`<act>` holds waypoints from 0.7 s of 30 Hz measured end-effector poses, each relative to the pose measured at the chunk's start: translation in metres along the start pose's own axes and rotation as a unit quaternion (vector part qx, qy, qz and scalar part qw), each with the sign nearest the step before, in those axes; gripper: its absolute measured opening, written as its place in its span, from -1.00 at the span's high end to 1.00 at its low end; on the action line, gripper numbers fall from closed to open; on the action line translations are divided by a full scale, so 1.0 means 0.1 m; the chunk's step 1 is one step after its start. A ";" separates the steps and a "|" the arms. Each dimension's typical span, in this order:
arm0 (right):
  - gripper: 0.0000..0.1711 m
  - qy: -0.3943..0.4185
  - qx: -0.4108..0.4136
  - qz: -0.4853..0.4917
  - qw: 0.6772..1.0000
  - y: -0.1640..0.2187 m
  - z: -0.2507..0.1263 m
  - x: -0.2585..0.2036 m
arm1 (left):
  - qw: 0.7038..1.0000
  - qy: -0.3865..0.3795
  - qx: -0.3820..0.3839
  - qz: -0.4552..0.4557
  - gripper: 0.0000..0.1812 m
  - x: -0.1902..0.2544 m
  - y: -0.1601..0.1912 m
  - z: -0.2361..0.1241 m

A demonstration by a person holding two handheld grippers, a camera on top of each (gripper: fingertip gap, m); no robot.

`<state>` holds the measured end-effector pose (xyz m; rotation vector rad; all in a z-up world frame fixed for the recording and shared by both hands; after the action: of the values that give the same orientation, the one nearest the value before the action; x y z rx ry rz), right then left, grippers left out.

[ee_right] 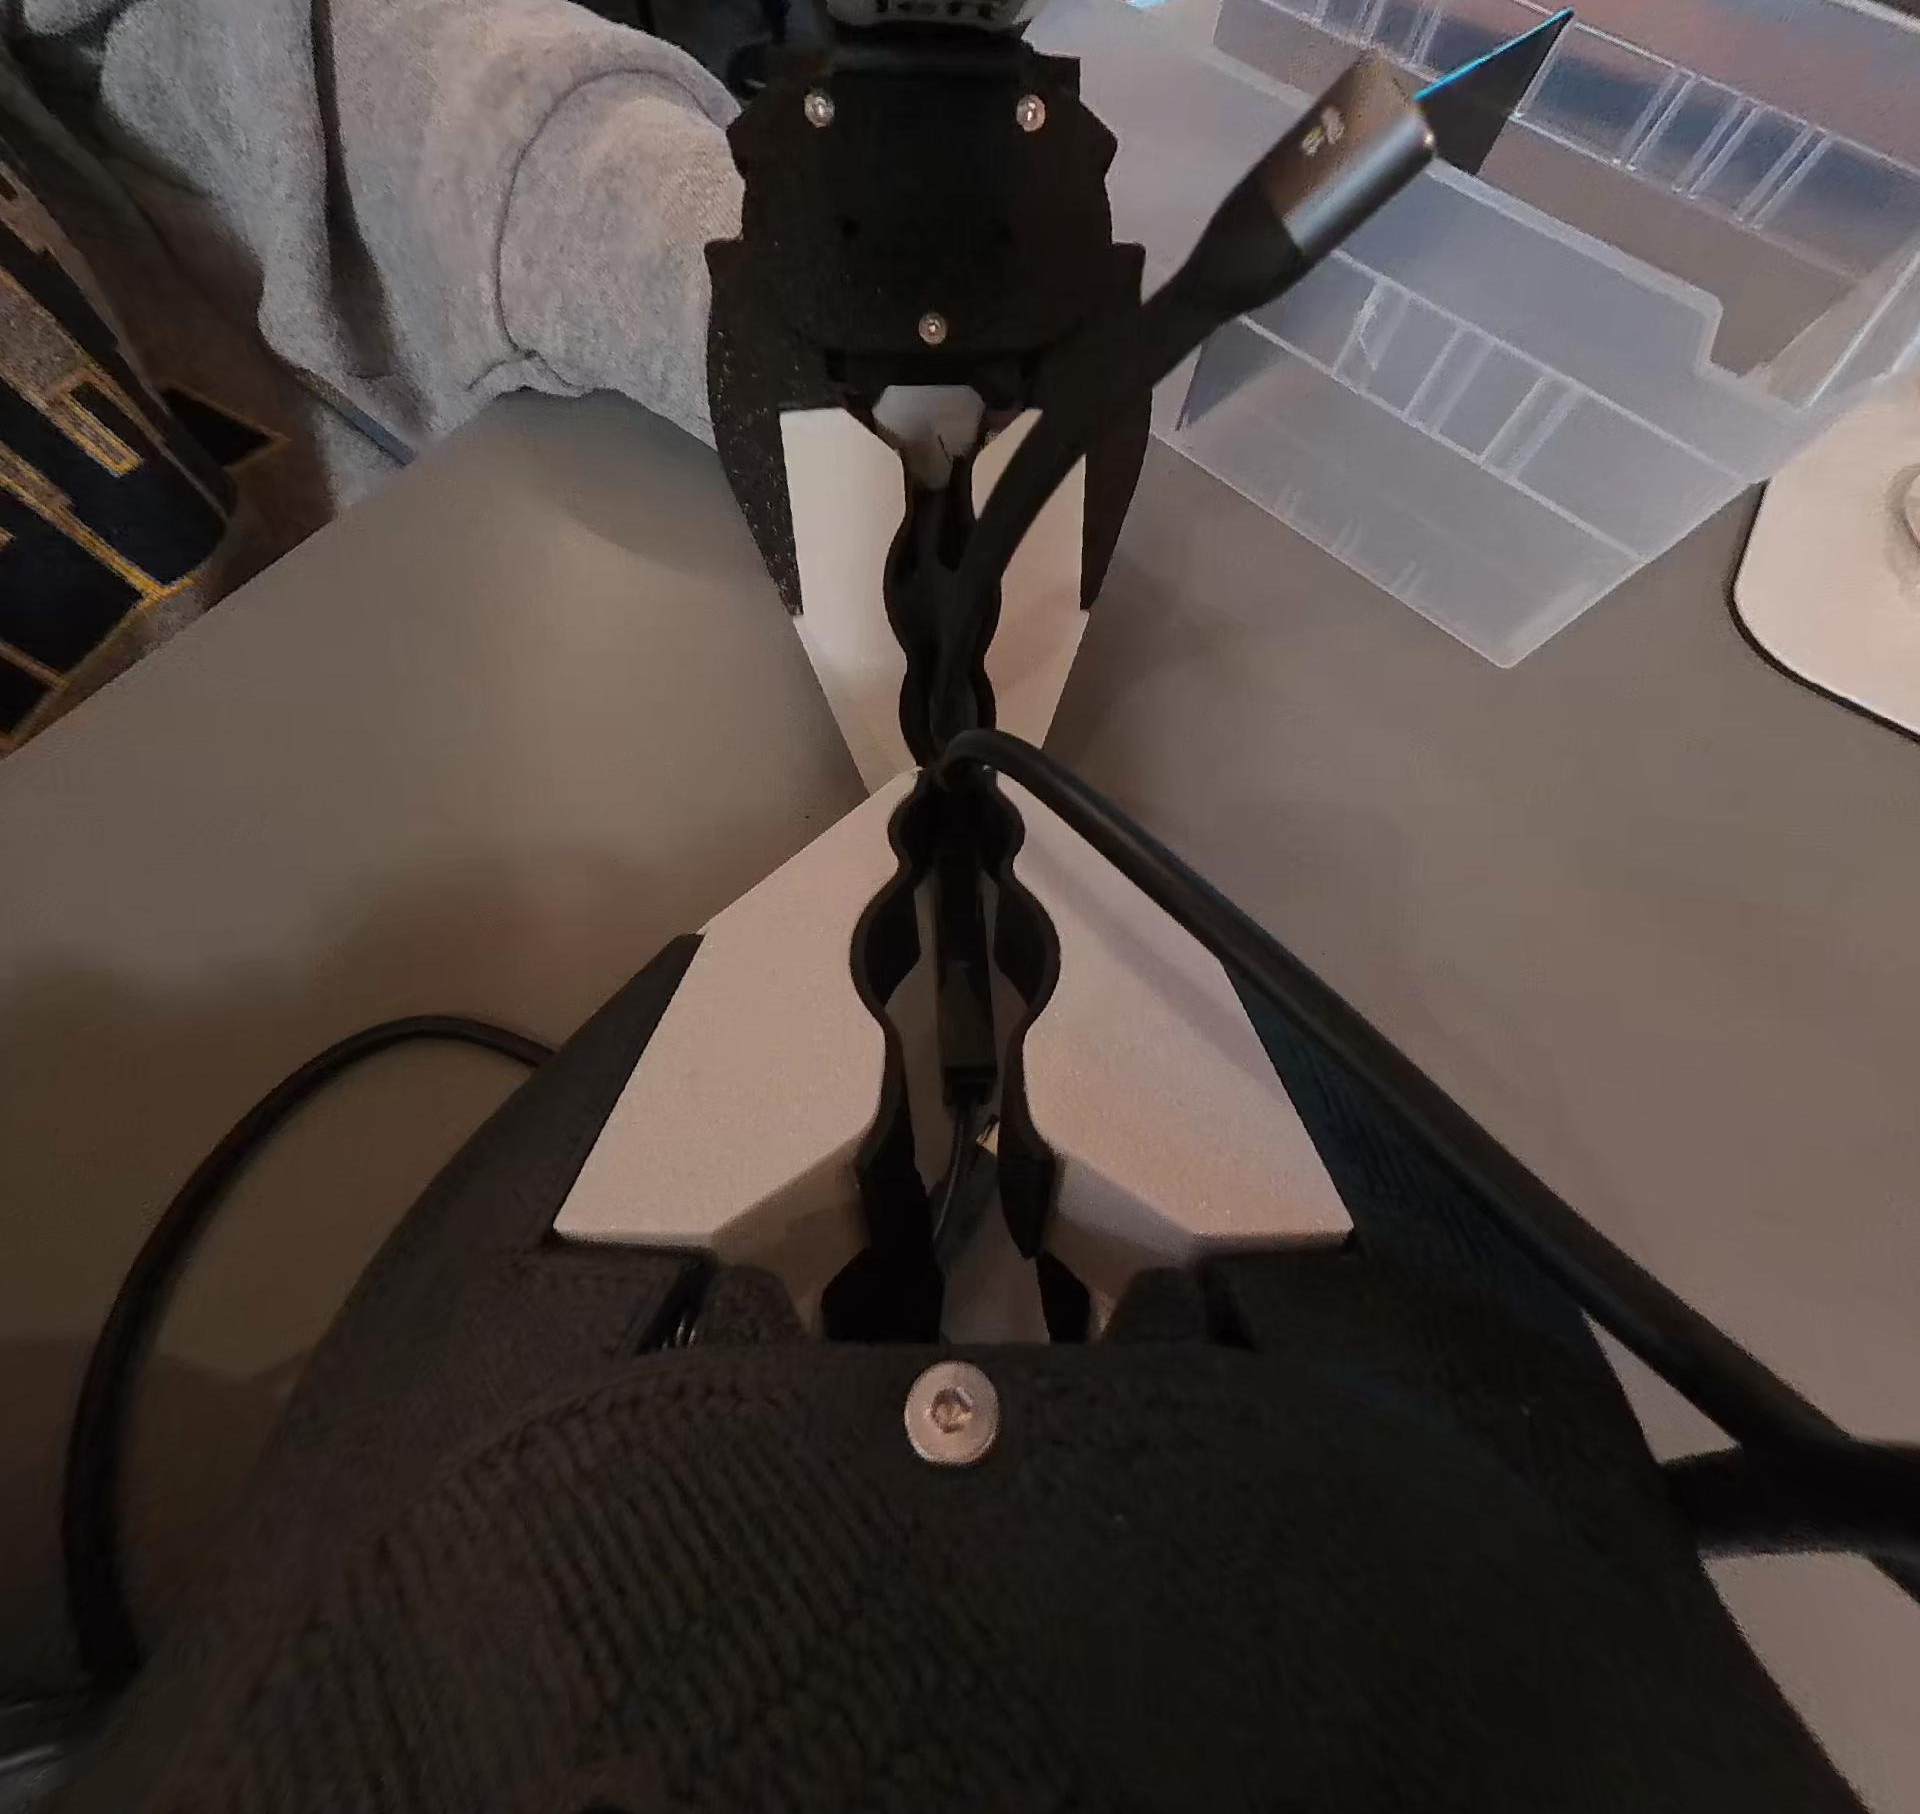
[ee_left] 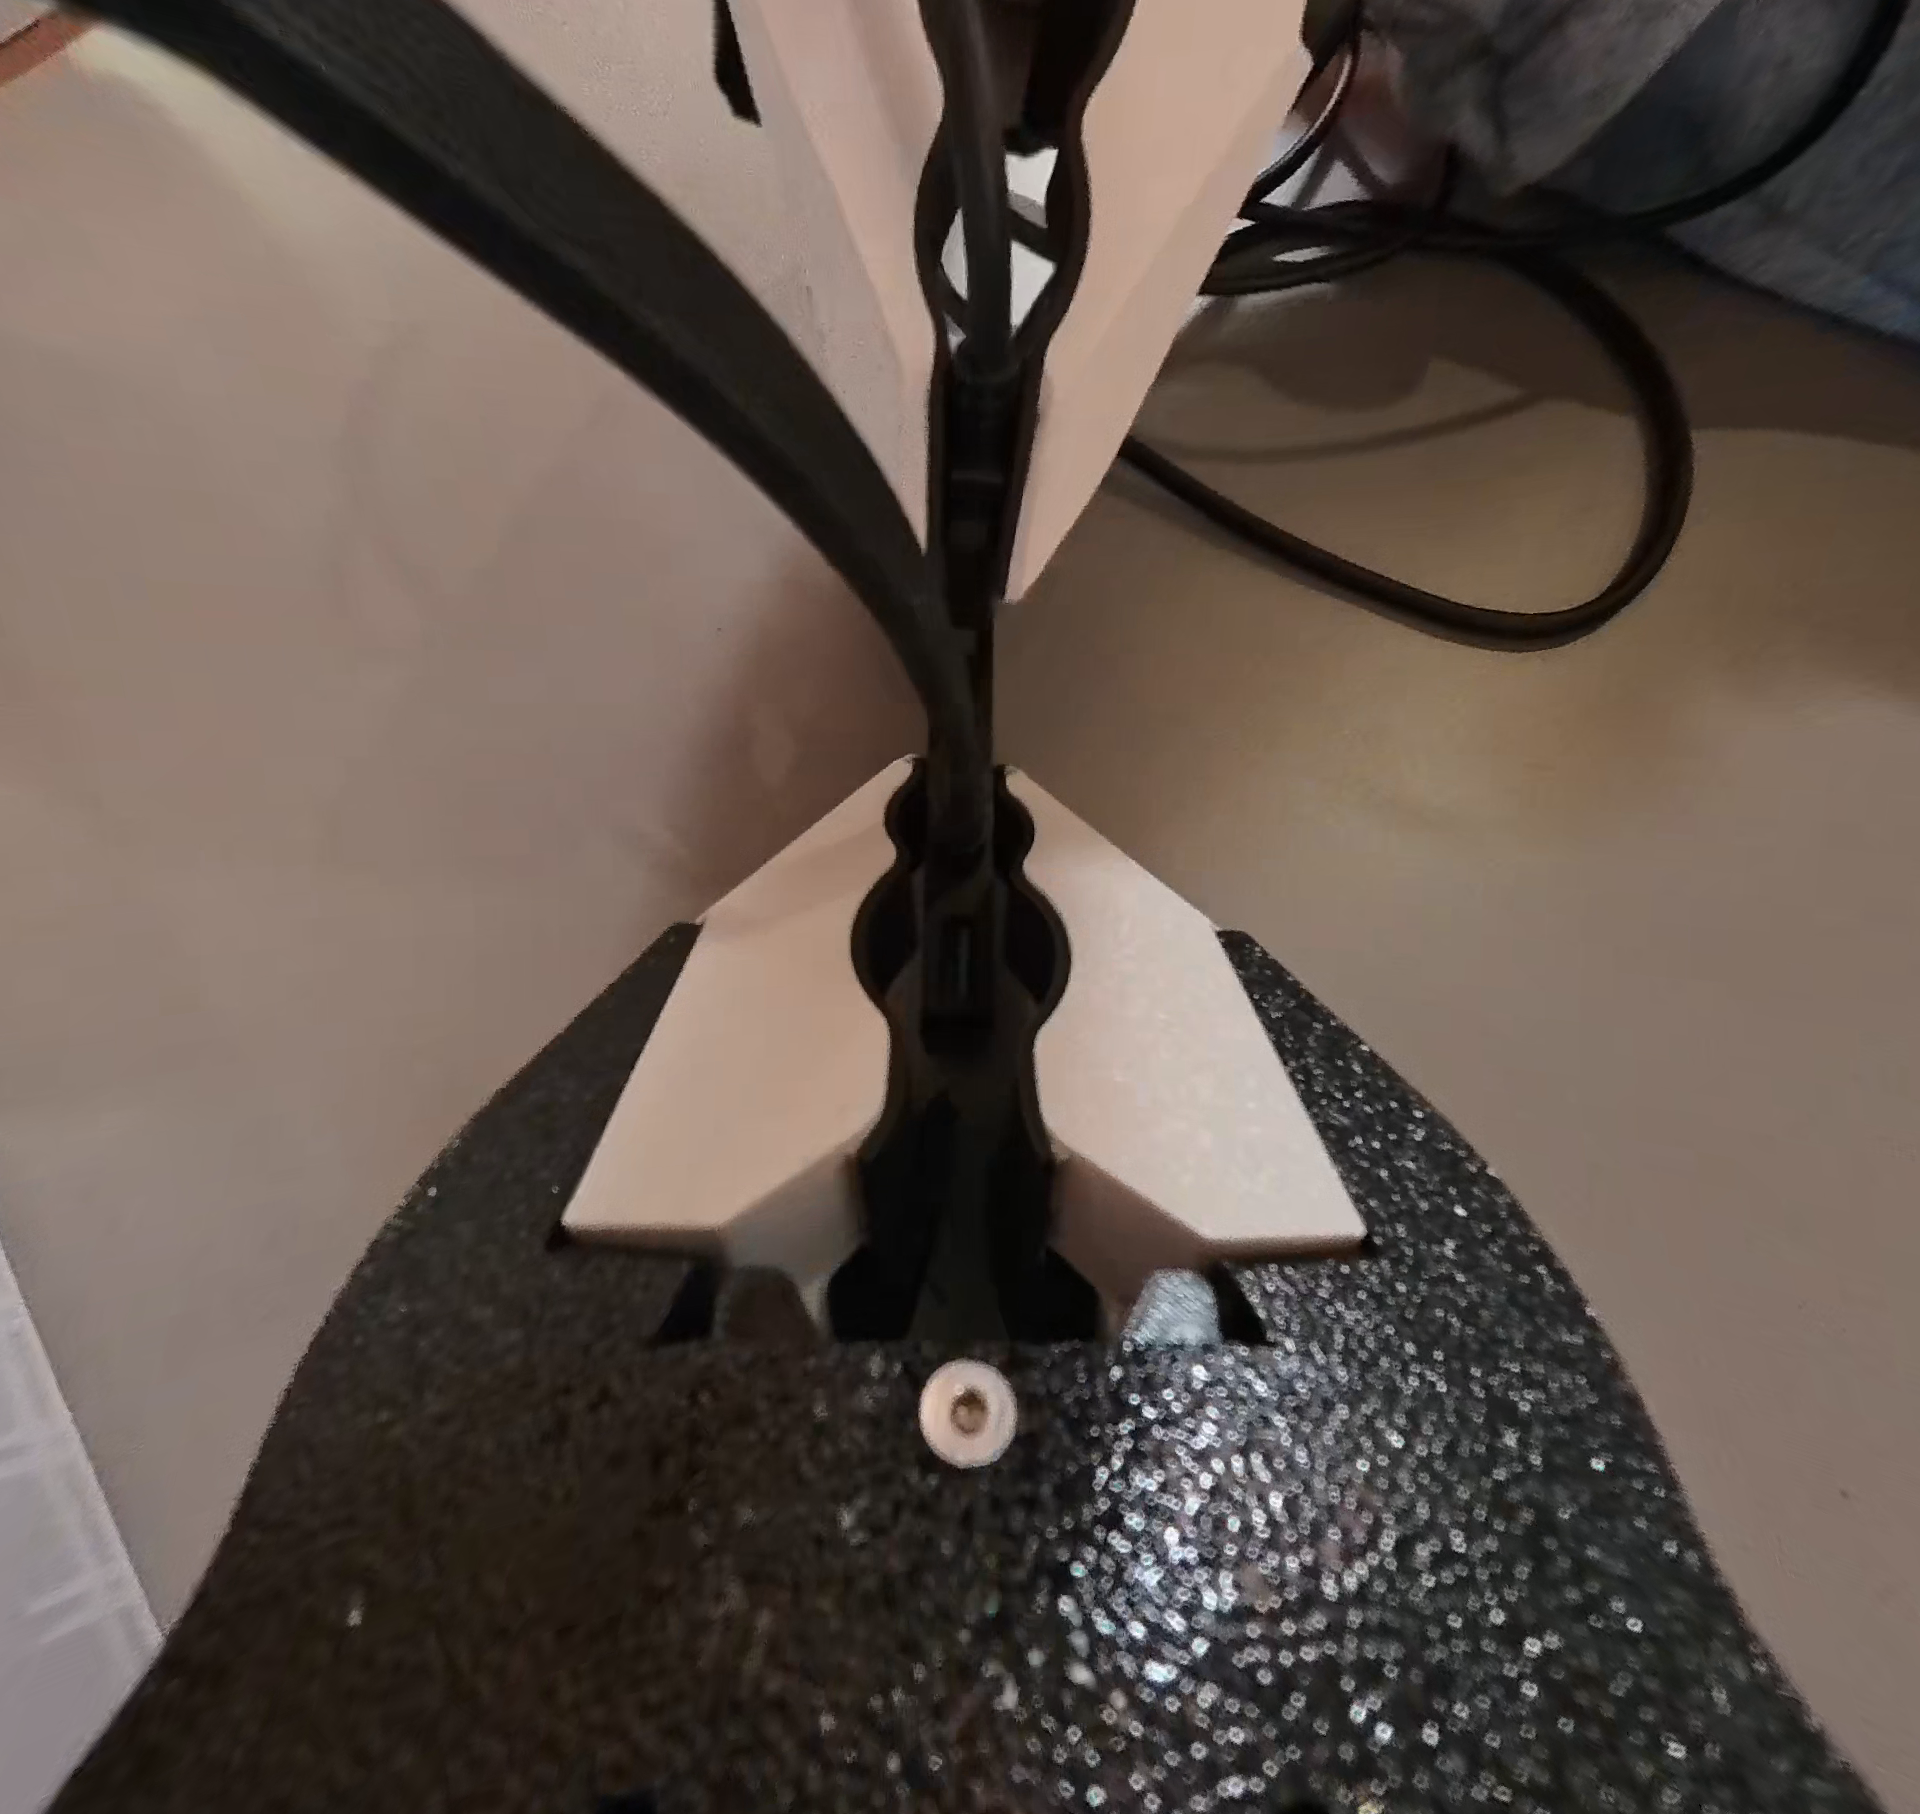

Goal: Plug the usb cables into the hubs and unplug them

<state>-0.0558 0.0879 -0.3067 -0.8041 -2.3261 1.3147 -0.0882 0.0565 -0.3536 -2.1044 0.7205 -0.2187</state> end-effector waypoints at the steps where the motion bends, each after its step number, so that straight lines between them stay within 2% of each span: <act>1: 0.91 0.001 0.002 0.002 1.000 0.02 -0.01 0.01 | 1.000 0.002 0.000 -0.002 0.90 0.00 0.00 0.00; 4: 0.90 0.000 0.020 0.015 1.000 0.04 -0.02 0.03 | 1.000 0.006 -0.001 -0.011 0.90 -0.01 0.00 0.01; 8: 0.92 0.010 -0.013 0.011 1.000 0.03 0.02 0.02 | 1.000 0.002 -0.001 -0.007 0.89 -0.02 0.00 0.00; 16: 0.90 0.002 0.043 0.044 0.998 0.06 0.00 0.04 | 1.000 0.006 -0.001 -0.013 0.90 -0.03 0.00 0.00; 18: 0.91 0.006 0.036 0.044 0.998 0.06 0.00 0.04 | 1.000 0.005 -0.001 -0.012 0.90 -0.02 0.00 0.00; 21: 0.79 0.019 0.010 0.039 0.999 0.04 -0.01 0.05 | 1.000 0.002 0.000 -0.012 0.90 -0.03 0.00 0.01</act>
<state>-0.0576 0.0933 -0.3095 -0.9142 -2.2708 1.3402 -0.0901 0.0589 -0.3534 -2.1141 0.6976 -0.2361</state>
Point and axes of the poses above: each gripper's, where its closed fingertips meet, z out along the fingers, y out of its underside, x = y × z across the jaws, the point moved 3 cm from there along -z, back along the fingers, and after that the axes turned 7 degrees about -y, right-handed, at the moved point
